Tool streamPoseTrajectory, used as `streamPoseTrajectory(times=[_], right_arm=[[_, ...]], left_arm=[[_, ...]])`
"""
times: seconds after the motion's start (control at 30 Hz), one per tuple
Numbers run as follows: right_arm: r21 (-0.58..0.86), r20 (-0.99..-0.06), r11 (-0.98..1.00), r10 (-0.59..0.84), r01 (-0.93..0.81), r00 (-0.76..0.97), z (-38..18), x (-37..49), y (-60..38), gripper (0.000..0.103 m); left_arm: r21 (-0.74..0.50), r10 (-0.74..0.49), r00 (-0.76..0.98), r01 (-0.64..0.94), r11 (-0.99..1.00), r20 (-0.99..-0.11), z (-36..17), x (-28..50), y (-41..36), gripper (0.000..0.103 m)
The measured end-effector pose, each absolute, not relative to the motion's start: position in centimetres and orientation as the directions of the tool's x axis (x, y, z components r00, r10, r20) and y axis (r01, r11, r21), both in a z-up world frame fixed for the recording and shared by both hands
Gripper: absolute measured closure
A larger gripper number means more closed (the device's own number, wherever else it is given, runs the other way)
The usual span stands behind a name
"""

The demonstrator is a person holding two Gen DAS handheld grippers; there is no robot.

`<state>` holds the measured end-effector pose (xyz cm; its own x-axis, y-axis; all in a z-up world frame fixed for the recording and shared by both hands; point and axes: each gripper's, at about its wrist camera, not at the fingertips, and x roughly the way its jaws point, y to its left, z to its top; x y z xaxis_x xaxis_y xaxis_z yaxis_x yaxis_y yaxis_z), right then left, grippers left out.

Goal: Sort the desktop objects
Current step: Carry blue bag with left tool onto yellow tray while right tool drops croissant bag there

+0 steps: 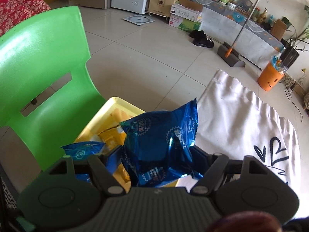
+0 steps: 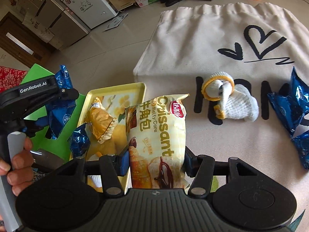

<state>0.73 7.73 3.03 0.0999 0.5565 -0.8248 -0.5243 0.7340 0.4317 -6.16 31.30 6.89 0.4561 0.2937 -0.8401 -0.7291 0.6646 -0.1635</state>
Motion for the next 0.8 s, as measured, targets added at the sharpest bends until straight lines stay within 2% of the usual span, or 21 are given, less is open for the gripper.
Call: streamPoseTrajectory(times=[0.37, 0.8], right_arm=[[0.470, -0.807, 0.706, 0.587, -0.530, 0.065, 1.1, -1.3, 12.4, 0.049], [0.555, -0.731, 0.641, 0.680, -0.530, 0.057, -1.1, -1.8, 17.8, 0.048]], left_arm=[[-0.190, 0.288, 0.421, -0.788, 0.585, -0.860, 5.5, -6.9, 35.2, 0.028], [-0.148, 0.315, 0.333, -0.859, 0.490, -0.889, 3.6, -8.1, 38.0, 0.027]])
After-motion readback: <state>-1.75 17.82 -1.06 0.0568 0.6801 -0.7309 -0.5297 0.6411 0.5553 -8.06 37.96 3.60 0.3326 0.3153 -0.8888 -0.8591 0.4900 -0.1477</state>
